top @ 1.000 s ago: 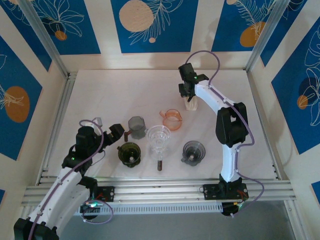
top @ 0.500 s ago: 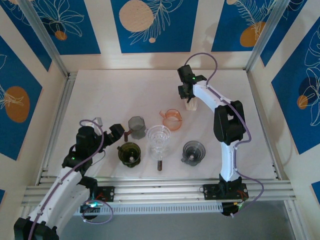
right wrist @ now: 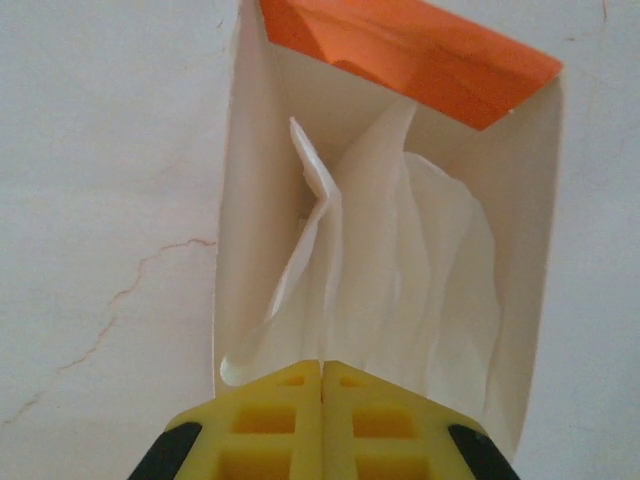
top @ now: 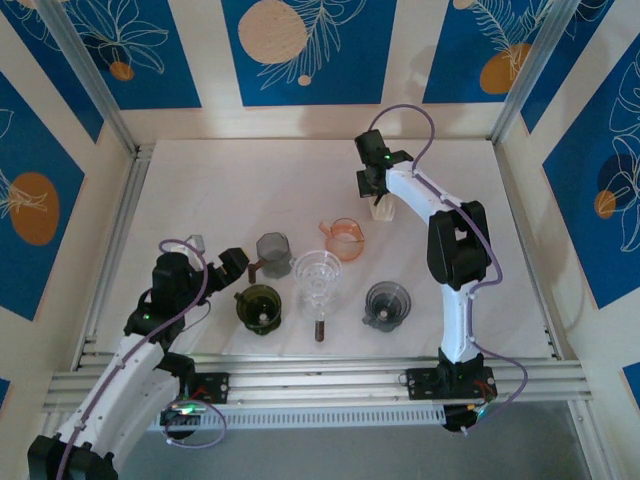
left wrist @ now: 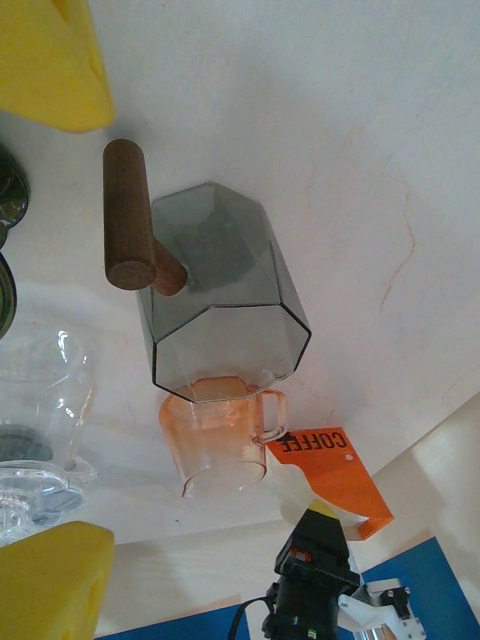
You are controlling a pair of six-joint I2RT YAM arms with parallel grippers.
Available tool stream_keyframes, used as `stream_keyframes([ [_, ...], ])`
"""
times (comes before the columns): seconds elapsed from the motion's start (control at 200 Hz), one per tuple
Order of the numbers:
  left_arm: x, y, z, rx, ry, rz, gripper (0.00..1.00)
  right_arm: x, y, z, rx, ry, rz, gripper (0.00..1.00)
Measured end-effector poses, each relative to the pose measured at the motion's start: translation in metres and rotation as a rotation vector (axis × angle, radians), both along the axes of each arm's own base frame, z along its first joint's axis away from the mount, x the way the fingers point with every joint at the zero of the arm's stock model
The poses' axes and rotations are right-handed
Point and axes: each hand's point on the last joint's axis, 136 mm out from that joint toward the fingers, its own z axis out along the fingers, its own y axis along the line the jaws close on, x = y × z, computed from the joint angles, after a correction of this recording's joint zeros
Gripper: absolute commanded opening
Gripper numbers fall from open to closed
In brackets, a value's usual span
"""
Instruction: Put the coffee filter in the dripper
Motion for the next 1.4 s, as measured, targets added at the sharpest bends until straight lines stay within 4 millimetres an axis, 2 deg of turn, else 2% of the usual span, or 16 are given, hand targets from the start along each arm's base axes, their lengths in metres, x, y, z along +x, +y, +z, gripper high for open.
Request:
stream_keyframes([
  [0.295, 0.0, 0.0, 0.0, -0.001, -0.001, 0.0, 1.0, -0.011, 0.0, 0.04, 0.047, -0.069, -0.011, 0.0],
  [0.53, 0.0, 0.0, 0.001, -0.014, 0.007, 0.007, 1.0, -0.023, -0.001, 0.054, 0.066, -0.086, -0.014, 0.0],
  [0.665, 0.0, 0.0, 0.0, -0.019, 0.011, 0.01, 1.0, -0.031, 0.003, 0.077, 0.096, -0.124, -0.008, 0.0],
  [0.795, 0.001, -0.001, -0.004, -0.03, 0.029, 0.011, 1.0, -0.05, 0.004, 0.102, 0.13, -0.16, -0.003, 0.0],
  [0.96, 0.0, -0.004, -0.003, -0.05, 0.033, 0.001, 1.0, -0.084, 0.002, 0.131, 0.182, -0.197, -0.001, 0.0],
  [1.05, 0.0, -0.006, -0.002, -0.057, 0.034, -0.006, 1.0, -0.11, 0.003, 0.147, 0.219, -0.207, 0.007, 0.0],
  [1.281, -0.003, -0.012, 0.004, -0.09, 0.026, -0.04, 1.0, -0.197, 0.025, 0.192, 0.378, -0.214, 0.109, 0.0],
  [1.401, -0.005, -0.016, 0.014, -0.106, 0.007, -0.066, 1.0, -0.242, 0.04, 0.203, 0.471, -0.155, 0.173, 0.0],
])
